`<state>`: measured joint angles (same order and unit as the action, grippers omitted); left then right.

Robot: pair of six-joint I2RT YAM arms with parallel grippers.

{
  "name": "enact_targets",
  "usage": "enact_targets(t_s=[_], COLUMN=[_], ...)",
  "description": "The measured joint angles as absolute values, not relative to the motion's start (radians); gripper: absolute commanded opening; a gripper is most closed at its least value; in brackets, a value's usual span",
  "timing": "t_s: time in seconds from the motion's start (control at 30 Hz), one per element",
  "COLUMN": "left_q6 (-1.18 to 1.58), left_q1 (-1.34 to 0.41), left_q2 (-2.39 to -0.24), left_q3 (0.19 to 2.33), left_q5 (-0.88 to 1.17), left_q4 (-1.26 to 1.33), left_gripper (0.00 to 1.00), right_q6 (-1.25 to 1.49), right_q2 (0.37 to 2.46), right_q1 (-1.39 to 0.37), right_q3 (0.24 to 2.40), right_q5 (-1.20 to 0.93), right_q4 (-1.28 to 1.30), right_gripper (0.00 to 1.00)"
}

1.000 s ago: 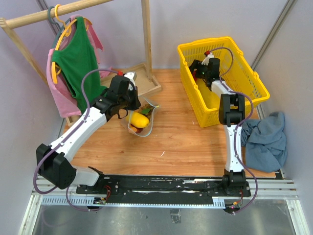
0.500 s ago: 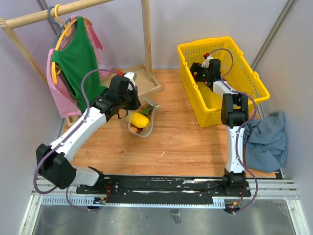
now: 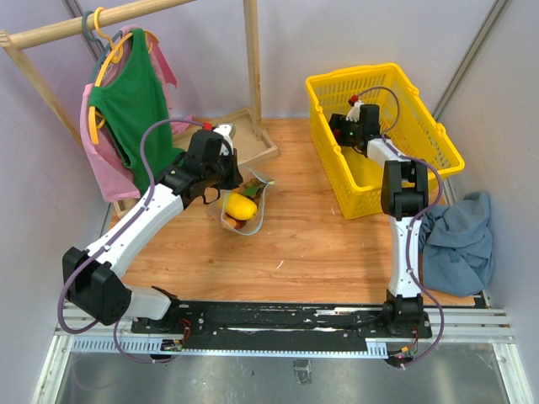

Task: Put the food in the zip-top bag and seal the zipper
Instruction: Pick up the fake fruit from the bin.

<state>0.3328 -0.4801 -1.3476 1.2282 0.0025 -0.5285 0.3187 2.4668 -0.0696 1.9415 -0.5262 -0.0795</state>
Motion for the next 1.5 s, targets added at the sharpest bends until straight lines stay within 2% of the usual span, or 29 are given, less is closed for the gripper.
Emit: enact_targets(t_s=[0.07, 0.27, 0.53, 1.1, 1.27, 1.5], left_q6=[0.332, 0.329, 0.329, 0.363, 0.378, 0.406], left_q1=[-0.480, -0.480, -0.480, -0.480, -0.480, -0.506], left_q2=[-1.348, -1.348, -1.348, -1.348, -1.348, -1.348], left_q3=[1.228, 1.228, 1.229, 1.231, 1.247, 1.283], left_q5=[0.004, 0.021, 0.039, 0.070, 0.068, 0.020], left_q4=[-0.529, -0.529, -0.530, -0.556, -0.578, -0.609], left_gripper=[0.00, 0.00, 0.00, 0.00, 0.00, 0.00], right_q6=[0.317, 0.297, 0.252, 0.187, 0.220, 0.241], right_q2=[2.466, 2.402, 2.198, 1.549, 1.408, 1.241], right_q1=[-0.069, -0.068, -0.059, -0.071, -0.171, -0.422], right_q3=[1.940, 1.863, 1.710, 1.402, 1.322, 1.232], right_q5=[-0.525, -0.496, -0.422, -0.286, -0.273, -0.259], right_q4=[-0.080, -0.068, -0.020, 0.153, 0.163, 0.130], right_gripper=[0.54, 0.45, 0.43, 0.42, 0.42, 0.42])
